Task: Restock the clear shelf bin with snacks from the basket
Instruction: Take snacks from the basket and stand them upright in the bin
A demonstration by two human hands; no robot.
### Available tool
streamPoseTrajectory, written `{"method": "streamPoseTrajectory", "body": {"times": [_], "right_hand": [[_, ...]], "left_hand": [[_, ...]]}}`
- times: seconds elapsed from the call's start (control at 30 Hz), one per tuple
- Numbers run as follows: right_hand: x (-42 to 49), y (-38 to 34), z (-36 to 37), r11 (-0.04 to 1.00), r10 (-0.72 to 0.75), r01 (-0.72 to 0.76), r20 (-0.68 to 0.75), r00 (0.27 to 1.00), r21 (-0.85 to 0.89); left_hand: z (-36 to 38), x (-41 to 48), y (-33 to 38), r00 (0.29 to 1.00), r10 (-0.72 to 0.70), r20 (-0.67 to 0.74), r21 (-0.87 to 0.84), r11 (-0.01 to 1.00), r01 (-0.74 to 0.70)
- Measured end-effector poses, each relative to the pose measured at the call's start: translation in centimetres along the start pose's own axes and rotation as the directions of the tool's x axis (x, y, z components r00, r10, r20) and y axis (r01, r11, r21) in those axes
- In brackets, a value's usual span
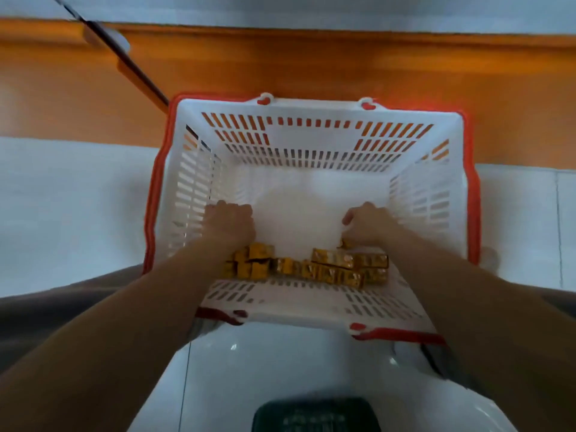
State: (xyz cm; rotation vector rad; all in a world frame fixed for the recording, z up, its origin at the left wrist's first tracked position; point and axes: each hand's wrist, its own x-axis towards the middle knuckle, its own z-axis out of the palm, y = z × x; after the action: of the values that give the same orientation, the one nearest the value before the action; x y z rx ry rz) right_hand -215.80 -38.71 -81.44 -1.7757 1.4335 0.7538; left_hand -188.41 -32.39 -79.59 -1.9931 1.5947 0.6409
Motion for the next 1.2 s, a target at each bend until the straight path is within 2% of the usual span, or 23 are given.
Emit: {"method": "streamPoseTrajectory", "body": {"times": [0.1, 0.23, 0.37, 0.47, 0.53, 0.6, 0.67, 0.73, 0.8, 0.83, 0.9, 0.97, 1.03, 1.07, 1.13, 1.2], "right_hand": [[0.2, -0.1, 0.8, 0.995, -0.025, 0.011, 0.139, 0.99, 0.097], [0.4, -0.8, 1.5, 0.983, -0.036, -0.005, 0.218, 0.975, 0.182], [0.2, -1.4, 2.2, 0.986, -0.091, 0.05, 0.263, 0.96, 0.158], [0.0, -1.6, 3.2, 0.989, -0.143, 0.131, 0.179, 0.974, 0.075], [0.1, -1.9, 3.5, 0.987, -0.141, 0.13, 0.132, 0.981, 0.094], [0.1, -2.1, 3.3, 0.982, -0.14, 0.121, 0.127, 0.982, 0.146], [0.1, -2.4, 2.9, 0.954, -0.125, 0.093, 0.097, 0.987, 0.284], [-0.2, -3.0, 2.5, 0.83, -0.086, 0.044, 0.051, 0.995, 0.556], [-0.7, -4.2, 1.9, 0.559, -0.046, 0.01, 0.019, 0.999, 0.829], [-1.1, -4.9, 1.5, 0.411, -0.031, 0.001, 0.013, 0.999, 0.911], [-1.9, -6.3, 0.5, 0.152, -0.027, -0.003, 0.007, 1.0, 0.988], [-3.0, -7.6, -0.8, -0.027, -0.033, 0.016, -0.017, 0.999, 1.0], [-4.4, -8.6, -2.3, -0.155, -0.037, 0.046, -0.053, 0.998, 0.987], [-5.3, -8.9, -3.0, -0.191, -0.049, 0.067, -0.077, 0.996, 0.979], [-7.3, -9.4, -4.5, -0.213, -0.075, 0.112, -0.131, 0.989, 0.971], [-9.7, -9.7, -6.1, -0.212, -0.102, 0.156, -0.181, 0.978, 0.965]], "left_hand": [[-0.1, 0.9, -0.4, 1.0, 0.018, -0.014, -0.069, 0.997, -0.019], [0.2, 1.1, -0.4, 0.997, 0.083, -0.012, -0.423, 0.903, -0.08], [1.1, 0.8, -0.3, 0.995, 0.036, -0.089, -0.428, 0.901, -0.071], [1.1, 1.1, -0.5, 1.0, 0.009, 0.006, -0.496, 0.868, -0.005], [0.8, 1.1, -0.7, 0.998, 0.045, 0.044, -0.519, 0.855, -0.016], [0.4, 0.9, -0.7, 0.997, 0.077, 0.024, -0.565, 0.823, -0.05], [0.1, 0.5, -0.6, 0.998, 0.053, -0.027, -0.641, 0.766, -0.058], [-0.4, 0.2, -0.1, 0.997, -0.006, -0.074, -0.74, 0.67, -0.051], [-1.4, -0.2, 1.1, 0.993, -0.071, -0.096, -0.843, 0.536, -0.043], [-2.1, -0.5, 1.8, 0.988, -0.116, -0.1, -0.889, 0.456, -0.036], [-3.6, -1.2, 3.1, 0.978, -0.196, -0.075, -0.966, 0.258, -0.022], [-5.1, -2.2, 4.1, 0.978, -0.208, -0.001, -0.999, 0.041, 0.008], [-6.5, -3.4, 4.6, 0.987, -0.138, 0.08, -0.989, -0.136, 0.061], [-7.3, -4.1, 4.7, 0.991, -0.089, 0.102, -0.978, -0.189, 0.084], [-9.0, -5.5, 4.6, 0.995, -0.013, 0.099, -0.967, -0.238, 0.093], [-11.0, -7.3, 4.2, 0.997, 0.023, 0.07, -0.971, -0.228, 0.073]]}}
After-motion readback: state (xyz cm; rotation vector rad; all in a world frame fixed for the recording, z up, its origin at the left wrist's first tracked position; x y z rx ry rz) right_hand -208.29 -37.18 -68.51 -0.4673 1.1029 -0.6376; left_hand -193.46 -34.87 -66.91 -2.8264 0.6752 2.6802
